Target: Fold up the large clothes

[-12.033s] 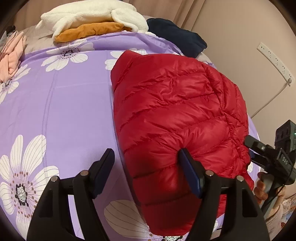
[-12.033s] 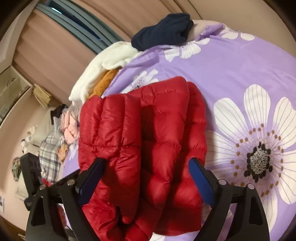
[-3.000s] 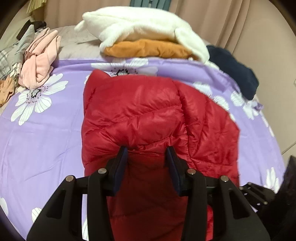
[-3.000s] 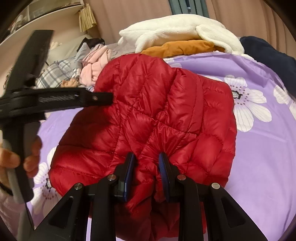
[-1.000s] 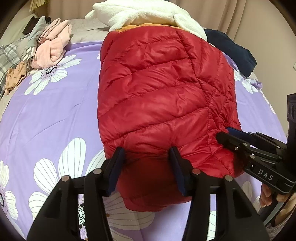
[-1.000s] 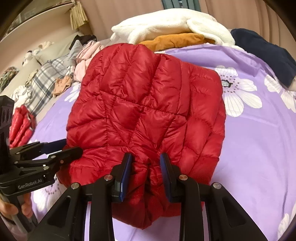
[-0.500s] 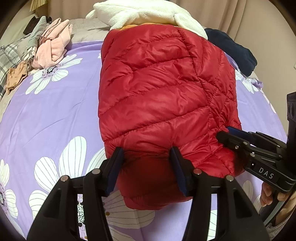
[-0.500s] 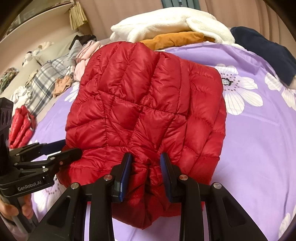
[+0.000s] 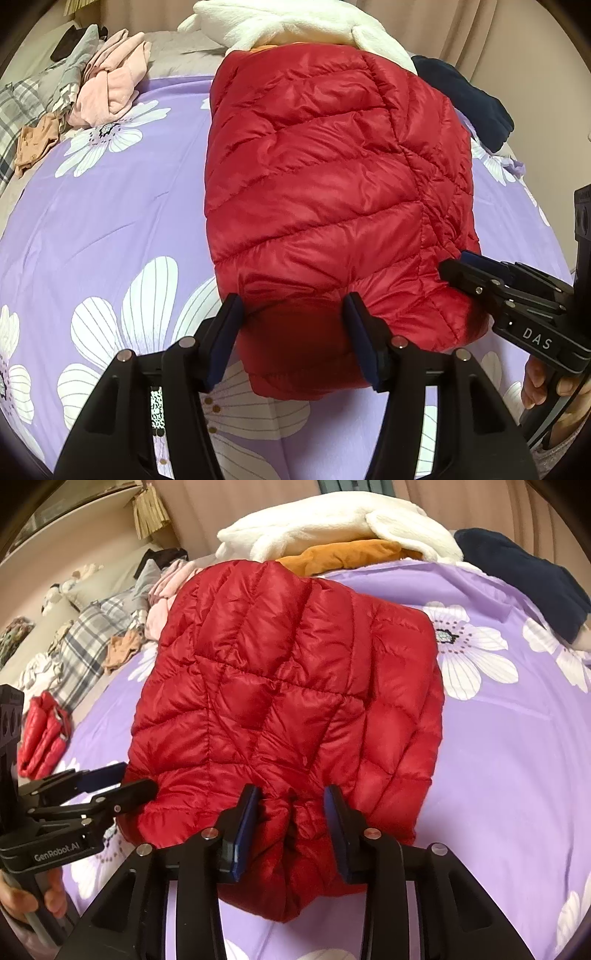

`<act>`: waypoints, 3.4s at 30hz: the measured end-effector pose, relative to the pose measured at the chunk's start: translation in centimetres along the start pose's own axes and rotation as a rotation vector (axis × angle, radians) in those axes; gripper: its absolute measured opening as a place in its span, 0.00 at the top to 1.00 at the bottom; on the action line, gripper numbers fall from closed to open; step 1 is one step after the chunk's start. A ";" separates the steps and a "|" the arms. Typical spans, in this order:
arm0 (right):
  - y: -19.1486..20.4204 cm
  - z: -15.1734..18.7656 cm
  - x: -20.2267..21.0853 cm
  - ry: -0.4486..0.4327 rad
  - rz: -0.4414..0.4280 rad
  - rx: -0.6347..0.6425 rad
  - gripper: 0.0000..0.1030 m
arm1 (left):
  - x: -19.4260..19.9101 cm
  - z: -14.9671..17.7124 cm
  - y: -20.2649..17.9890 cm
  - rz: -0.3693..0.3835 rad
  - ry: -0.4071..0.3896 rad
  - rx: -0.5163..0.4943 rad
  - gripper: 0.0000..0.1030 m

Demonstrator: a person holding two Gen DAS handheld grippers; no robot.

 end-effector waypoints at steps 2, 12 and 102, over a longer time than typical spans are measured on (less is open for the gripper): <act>0.0 0.1 0.2 0.002 0.003 0.000 0.62 | 0.1 0.0 -0.1 0.000 0.001 0.004 0.44; 0.0 0.2 0.4 0.007 0.010 0.004 0.61 | 0.5 0.3 -0.2 -0.011 0.005 0.009 0.44; 0.3 -7.3 -2.5 -0.082 -0.024 0.062 0.73 | -1.7 0.0 -1.3 -0.012 0.046 -0.064 0.29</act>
Point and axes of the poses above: each gripper's, at about its wrist camera, not at the fingertips, and x roughly against the way its jaws point, y to its left, z to its underside, the point moved 5 cm from there along -x, roughly the way its jaws point, and after that the axes turned 15 degrees about -y, right-handed, at the moved point
